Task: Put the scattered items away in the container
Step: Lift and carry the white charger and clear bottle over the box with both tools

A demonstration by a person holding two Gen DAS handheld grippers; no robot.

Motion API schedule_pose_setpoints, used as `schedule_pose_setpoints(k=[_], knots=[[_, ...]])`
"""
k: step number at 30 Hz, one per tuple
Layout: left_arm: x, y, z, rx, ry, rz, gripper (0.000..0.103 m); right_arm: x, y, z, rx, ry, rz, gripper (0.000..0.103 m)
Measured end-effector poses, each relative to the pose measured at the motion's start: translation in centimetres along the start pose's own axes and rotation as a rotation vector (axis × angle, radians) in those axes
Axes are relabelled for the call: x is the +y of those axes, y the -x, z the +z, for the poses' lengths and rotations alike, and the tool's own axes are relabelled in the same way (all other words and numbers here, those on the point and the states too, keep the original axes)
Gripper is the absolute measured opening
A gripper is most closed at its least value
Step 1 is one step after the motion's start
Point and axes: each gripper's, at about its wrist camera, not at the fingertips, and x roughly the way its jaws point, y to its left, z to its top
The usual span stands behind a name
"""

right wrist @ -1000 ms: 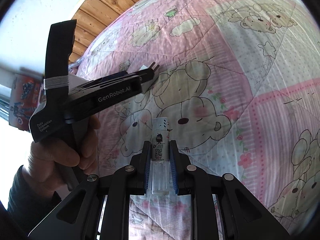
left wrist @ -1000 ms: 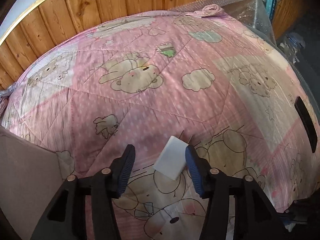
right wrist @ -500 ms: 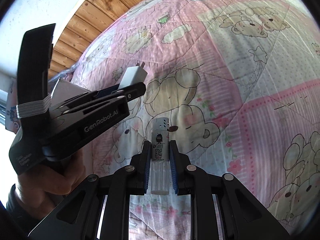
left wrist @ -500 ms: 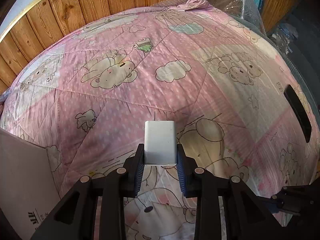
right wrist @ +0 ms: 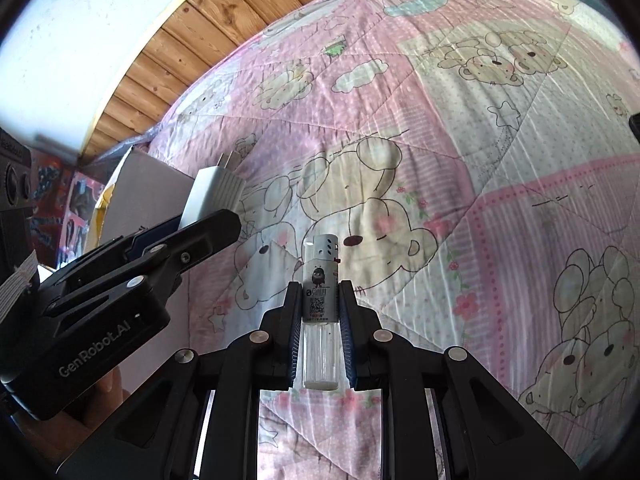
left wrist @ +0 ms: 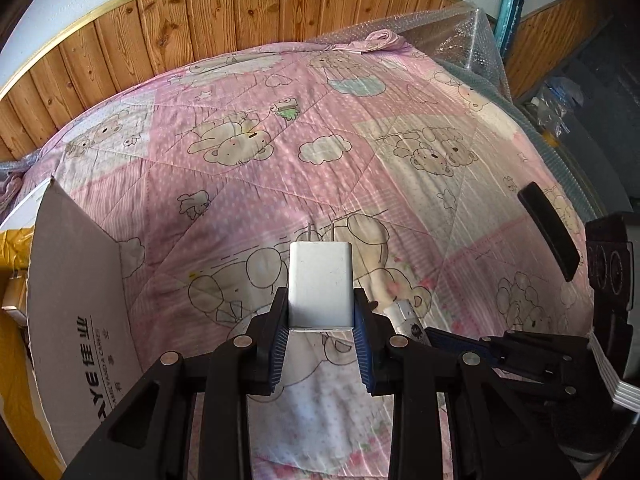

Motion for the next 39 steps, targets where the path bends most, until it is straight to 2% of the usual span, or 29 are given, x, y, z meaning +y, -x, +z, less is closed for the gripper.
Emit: schedule_pose_setpoints(k=[18,28,39], knots=[[0.8,6.8,-4.5,-0.081,0.088,-0.113,0.031,2.3,3.5,-3.6,-0.036,0.025,-0.033,0.019],[2.1,10.9,-7.2,-0.136,0.130,-0.146,0.031,6.9,5.6,-5.0,-0.066,0.129,-0.043,0.019],[4.2,15.2,-10.1,-0.204,0.182,-0.165,0.031,11.8,5.9,-6.6,-0.059,0.248,-0.050,0.019]])
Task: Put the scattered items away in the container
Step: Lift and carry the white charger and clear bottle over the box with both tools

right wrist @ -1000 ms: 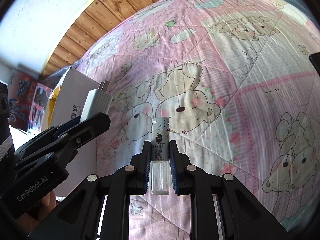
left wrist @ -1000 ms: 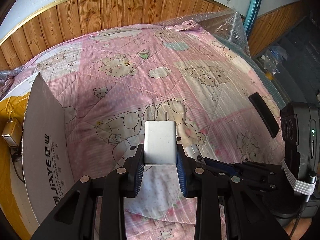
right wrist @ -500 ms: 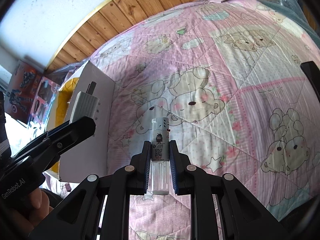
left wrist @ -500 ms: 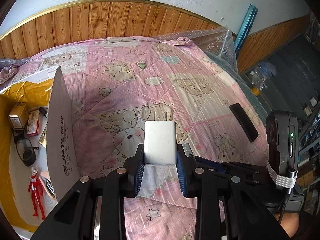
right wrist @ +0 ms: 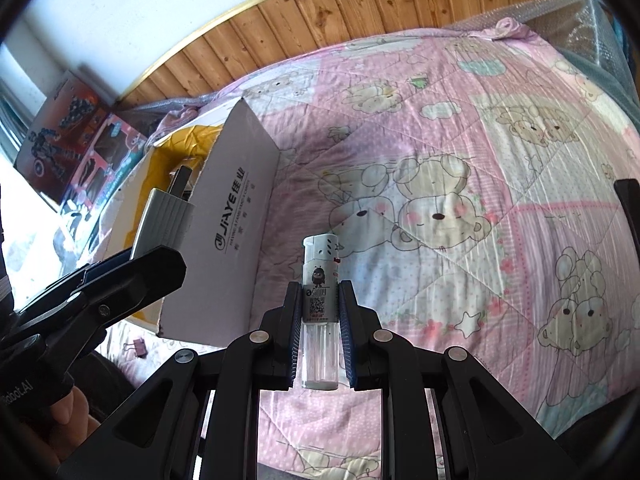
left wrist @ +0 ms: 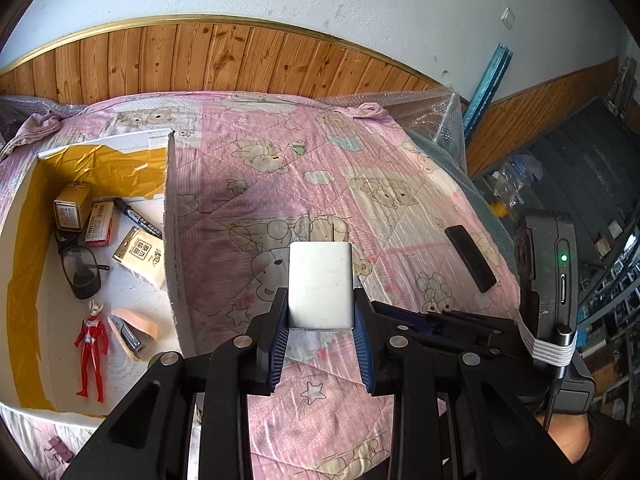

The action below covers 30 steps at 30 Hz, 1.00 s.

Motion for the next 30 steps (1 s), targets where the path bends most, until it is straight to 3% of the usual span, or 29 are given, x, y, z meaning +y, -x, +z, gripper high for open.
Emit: schedule_pose_setpoints(k=[12,30], knots=[[3.7,5.1,-0.9,-0.080,0.068,0.017,0.031,6.9,1.5,1.3,-0.024,0.146,0.044,0.019],[11.5,10.2,-0.9,-0.185,0.196,0.132,0.031,16.7,0.2,2.9,-0.017,0.341,0.099,0.019]])
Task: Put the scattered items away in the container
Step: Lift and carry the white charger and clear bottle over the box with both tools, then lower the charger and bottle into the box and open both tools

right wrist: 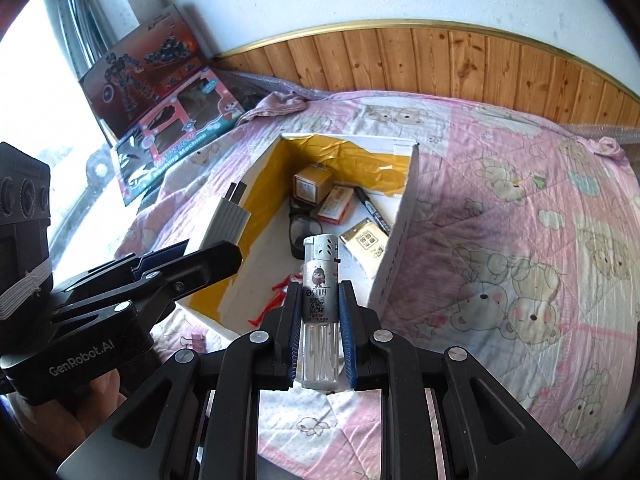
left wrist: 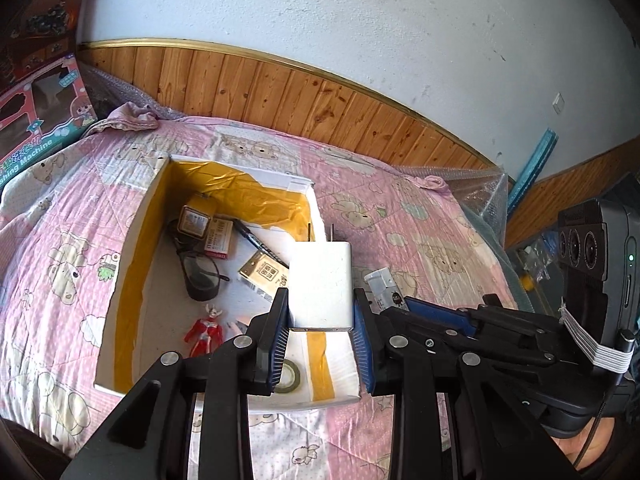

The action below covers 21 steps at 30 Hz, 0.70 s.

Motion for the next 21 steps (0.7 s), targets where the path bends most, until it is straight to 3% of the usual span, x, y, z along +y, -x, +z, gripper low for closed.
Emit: schedule_pose_setpoints(k=[7,21], knots=[[2.6,-0.1,0.4,-0.011,-0.011,0.124,0.031,2.0,-2.9,1.0,0.036,0.059,-0.008,0.019],[6.4,-3.2,0.6,0.059,0.029,0.162,0.031,3.4,-9.0,2.5,0.128,0.161,-0.059,0.019]])
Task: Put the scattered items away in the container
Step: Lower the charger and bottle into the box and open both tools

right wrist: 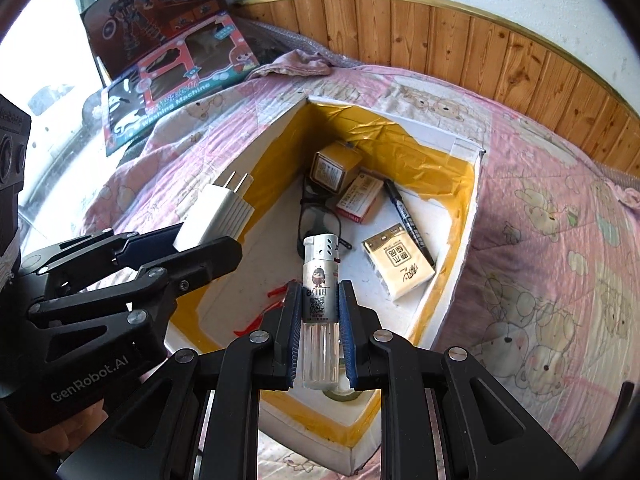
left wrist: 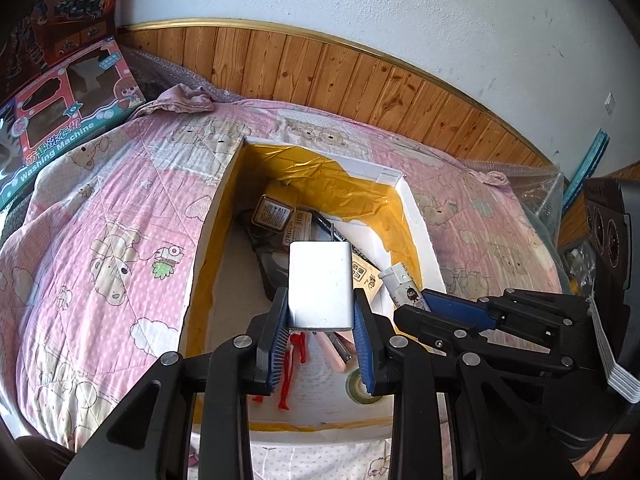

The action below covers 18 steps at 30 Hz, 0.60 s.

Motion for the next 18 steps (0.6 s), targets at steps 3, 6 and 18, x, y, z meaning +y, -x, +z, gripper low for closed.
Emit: schedule_pose_setpoints(k=[3,6,18], knots=[[0.2,-1.0,-0.1,0.019,0.000,0.009,0.031,-0.3,-1.1,0.2,0.019,0.003,-0.011,0.019],[0.6,-1.9,-0.1,0.035,0.003,0.016,0.031,-0.3,-1.8,0.4,0.030,0.009,-0.018,0.019],[1.9,-2.2,-0.7,0.045,0.020,0.077,0.043,-1.0,-1.6,0.4,0.011,-0.001,-0.036,0.049]])
